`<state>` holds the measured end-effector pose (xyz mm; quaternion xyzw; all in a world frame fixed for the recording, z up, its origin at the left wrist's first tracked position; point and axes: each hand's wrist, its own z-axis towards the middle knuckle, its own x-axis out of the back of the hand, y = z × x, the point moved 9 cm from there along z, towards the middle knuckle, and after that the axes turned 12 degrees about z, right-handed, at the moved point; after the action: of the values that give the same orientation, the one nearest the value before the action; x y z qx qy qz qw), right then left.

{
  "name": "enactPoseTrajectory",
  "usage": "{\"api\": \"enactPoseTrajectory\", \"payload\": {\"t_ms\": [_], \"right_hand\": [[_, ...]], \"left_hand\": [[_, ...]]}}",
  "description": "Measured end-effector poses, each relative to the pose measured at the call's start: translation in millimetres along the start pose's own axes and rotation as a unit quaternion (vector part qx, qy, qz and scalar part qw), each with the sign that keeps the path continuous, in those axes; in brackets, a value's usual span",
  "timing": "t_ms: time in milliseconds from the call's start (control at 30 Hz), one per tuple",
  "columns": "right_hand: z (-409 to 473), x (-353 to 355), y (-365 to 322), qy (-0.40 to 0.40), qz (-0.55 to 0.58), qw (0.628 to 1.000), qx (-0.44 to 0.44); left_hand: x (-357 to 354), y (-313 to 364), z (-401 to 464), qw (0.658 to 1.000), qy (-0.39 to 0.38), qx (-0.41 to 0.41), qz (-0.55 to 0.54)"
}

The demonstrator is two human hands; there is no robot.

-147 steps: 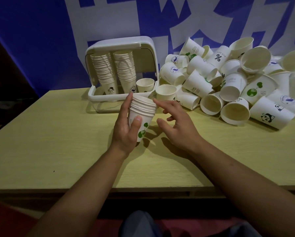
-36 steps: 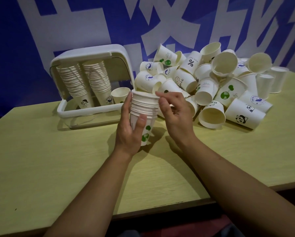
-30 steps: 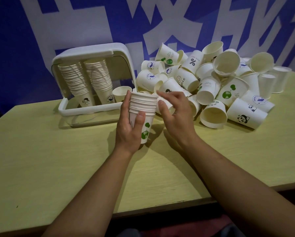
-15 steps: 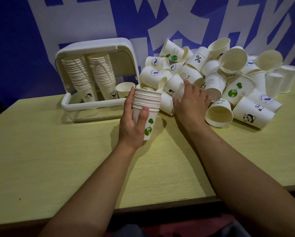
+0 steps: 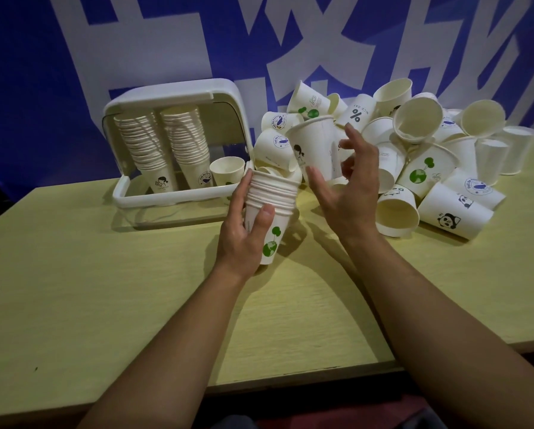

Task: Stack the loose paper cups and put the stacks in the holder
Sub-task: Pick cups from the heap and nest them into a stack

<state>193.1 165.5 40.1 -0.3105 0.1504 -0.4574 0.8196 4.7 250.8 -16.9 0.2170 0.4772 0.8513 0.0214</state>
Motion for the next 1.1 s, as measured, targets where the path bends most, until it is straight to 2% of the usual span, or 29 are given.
{"api": "enactPoseTrajectory", "payload": {"t_ms": [200, 333, 400, 500, 700, 833, 900, 1000, 1100], "right_hand": [[-3.9, 10.6, -11.7, 0.028, 0.101, 0.994, 0.015], [-11.7, -8.2, -18.8, -0.060, 0.120, 0.990, 0.030], [-15.8, -18.9, -14.9, -0.111, 0.128, 0.985, 0.005], [-17.4, -22.6, -8.1, -0.132, 0.134, 0.981, -0.035], [-23.4, -23.8, 0.1, -0.131, 0.147, 0.976, -0.094], [-30.9, -32.7, -7.0, -0.162, 0.139, 0.975, -0.061], [-36.2, -39.9, -5.7, -0.183, 0.146, 0.969, -0.075], [-42.7, -47.9, -2.1, -0.205, 0.152, 0.961, -0.107], [-49.0, -55.4, -6.5, -0.244, 0.139, 0.954, -0.100]], "left_hand": [[-12.1, 7.9, -6.1, 0.997, -0.076, -0.024, 0.017], [-17.8, 13.5, -8.9, 0.992, -0.106, -0.045, 0.059], [-16.4, 14.0, -8.4, 0.990, -0.107, -0.052, 0.069], [-14.7, 12.4, -7.9, 0.989, -0.109, -0.056, 0.081], [-10.5, 7.2, -4.0, 0.995, -0.067, -0.038, 0.062], [8.6, 2.6, 2.5, 0.999, 0.026, -0.024, 0.021], [14.5, 0.7, 3.6, 0.998, 0.057, -0.030, 0.028], [18.1, 0.0, 3.8, 0.997, 0.069, -0.039, 0.023], [20.6, 1.5, 4.8, 0.997, 0.068, -0.044, 0.012]]}}
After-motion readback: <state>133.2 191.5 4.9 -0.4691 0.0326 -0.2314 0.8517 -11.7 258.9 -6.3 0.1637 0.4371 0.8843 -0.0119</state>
